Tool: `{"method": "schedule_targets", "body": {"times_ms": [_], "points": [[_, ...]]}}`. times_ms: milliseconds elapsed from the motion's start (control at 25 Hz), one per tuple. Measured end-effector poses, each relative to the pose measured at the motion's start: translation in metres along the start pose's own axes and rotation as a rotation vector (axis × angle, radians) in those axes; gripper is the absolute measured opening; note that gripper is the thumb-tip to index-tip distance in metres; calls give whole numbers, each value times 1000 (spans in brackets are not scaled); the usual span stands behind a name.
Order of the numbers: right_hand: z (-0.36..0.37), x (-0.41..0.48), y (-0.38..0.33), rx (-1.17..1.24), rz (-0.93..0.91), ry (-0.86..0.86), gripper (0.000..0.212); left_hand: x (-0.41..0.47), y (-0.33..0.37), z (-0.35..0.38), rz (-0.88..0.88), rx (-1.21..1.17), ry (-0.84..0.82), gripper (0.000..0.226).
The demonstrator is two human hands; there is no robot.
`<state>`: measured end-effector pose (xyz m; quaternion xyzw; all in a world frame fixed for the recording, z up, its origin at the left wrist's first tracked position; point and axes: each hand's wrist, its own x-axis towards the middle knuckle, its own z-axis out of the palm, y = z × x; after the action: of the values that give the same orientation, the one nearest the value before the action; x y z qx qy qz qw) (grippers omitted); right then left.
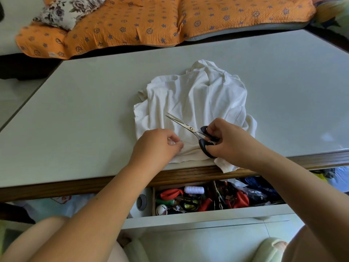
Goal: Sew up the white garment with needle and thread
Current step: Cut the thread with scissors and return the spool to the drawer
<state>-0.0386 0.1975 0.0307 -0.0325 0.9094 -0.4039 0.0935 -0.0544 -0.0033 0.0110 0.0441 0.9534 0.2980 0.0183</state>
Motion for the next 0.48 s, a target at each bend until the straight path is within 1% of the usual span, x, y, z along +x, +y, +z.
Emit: {"method": "schedule_targets", "body": {"times_ms": [80,120,160,240,360,440,480], "points": [[0,1,1,10,2,8,30,-1,1,1,69,76,38,8],[0,1,2,19,5,13,29,-2,2,2,79,54,58,10],[0,1,3,25,9,15,29,-2,1,1,56,-31,65,11],[0,2,5,42,21,22,27,1,0,-3,-59,-294,62,13],[0,4,8,72,34,28,27,5,2,-15,-253,-723,74,10],[0,4,8,87,32,20,27,5,6,-22,-335,-1033,26,8],[0,4,8,93,27,16,26,4,8,-23,-348,-1141,-17,9]]}}
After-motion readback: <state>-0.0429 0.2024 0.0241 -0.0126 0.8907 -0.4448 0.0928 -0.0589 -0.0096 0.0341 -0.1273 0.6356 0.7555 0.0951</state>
